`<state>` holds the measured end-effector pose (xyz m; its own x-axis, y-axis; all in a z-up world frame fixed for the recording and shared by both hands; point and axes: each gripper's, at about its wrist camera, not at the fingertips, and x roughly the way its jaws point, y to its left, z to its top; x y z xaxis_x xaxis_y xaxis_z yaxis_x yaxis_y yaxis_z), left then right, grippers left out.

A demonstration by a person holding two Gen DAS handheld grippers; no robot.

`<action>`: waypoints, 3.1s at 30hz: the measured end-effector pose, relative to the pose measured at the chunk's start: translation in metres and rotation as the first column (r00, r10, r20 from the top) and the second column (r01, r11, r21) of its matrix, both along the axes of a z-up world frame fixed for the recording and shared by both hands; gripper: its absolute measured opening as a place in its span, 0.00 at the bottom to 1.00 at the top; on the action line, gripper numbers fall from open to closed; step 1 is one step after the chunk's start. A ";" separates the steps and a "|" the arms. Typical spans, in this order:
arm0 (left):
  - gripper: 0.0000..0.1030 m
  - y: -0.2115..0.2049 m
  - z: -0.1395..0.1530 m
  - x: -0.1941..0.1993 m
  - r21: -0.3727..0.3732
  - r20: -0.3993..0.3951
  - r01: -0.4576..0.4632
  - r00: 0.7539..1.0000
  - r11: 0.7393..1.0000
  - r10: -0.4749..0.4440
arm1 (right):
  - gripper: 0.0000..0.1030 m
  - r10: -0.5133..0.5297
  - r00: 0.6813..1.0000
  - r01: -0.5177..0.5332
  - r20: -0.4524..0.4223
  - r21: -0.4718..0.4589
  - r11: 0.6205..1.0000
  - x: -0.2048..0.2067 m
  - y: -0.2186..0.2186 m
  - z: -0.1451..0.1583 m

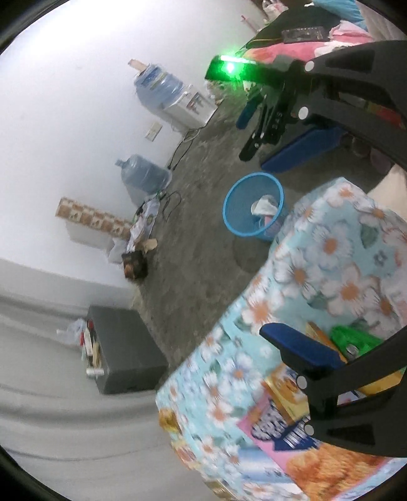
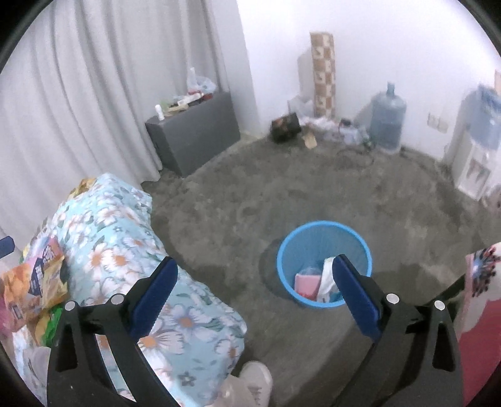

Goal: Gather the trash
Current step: 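Move both grippers back toward the trash pile on the bedspread, then grasp the blue medicine box with the left gripper while the right grasps the Enaak snack packet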

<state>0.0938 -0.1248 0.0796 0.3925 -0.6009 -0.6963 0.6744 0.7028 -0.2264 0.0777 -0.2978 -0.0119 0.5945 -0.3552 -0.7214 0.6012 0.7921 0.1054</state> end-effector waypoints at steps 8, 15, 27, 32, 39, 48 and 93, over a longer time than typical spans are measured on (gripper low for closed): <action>0.92 0.035 0.002 -0.012 -0.014 0.054 -0.061 0.997 0.998 0.061 | 0.92 0.036 0.999 -0.032 0.015 -0.232 0.972 -0.001 0.046 0.022; 0.92 0.075 -0.002 -0.008 -0.051 0.044 -0.149 0.987 0.988 0.151 | 0.92 0.186 0.981 -0.164 0.061 -0.263 0.951 -0.009 0.062 0.035; 0.92 0.152 -0.002 -0.012 -0.113 0.042 -0.312 0.947 0.943 0.318 | 0.92 0.318 0.924 -0.344 0.215 0.100 0.934 -0.020 0.073 0.035; 0.92 0.163 -0.012 -0.012 -0.118 0.004 -0.324 0.945 0.939 0.327 | 0.90 0.356 0.901 -0.408 0.247 0.202 0.891 -0.018 0.087 0.027; 0.92 0.173 -0.017 -0.025 -0.126 -0.001 -0.306 0.951 0.944 0.309 | 0.82 0.392 0.880 -0.462 0.268 0.296 0.836 -0.014 0.097 0.019; 0.92 0.191 -0.030 -0.032 -0.143 -0.036 -0.339 0.941 0.930 0.337 | 0.76 0.422 0.861 -0.507 0.284 0.425 0.750 0.019 0.101 0.008; 0.92 0.243 -0.055 -0.015 -0.125 -0.086 -0.450 0.893 0.884 0.442 | 0.09 0.504 0.841 -0.493 0.199 0.665 0.561 0.146 0.121 -0.059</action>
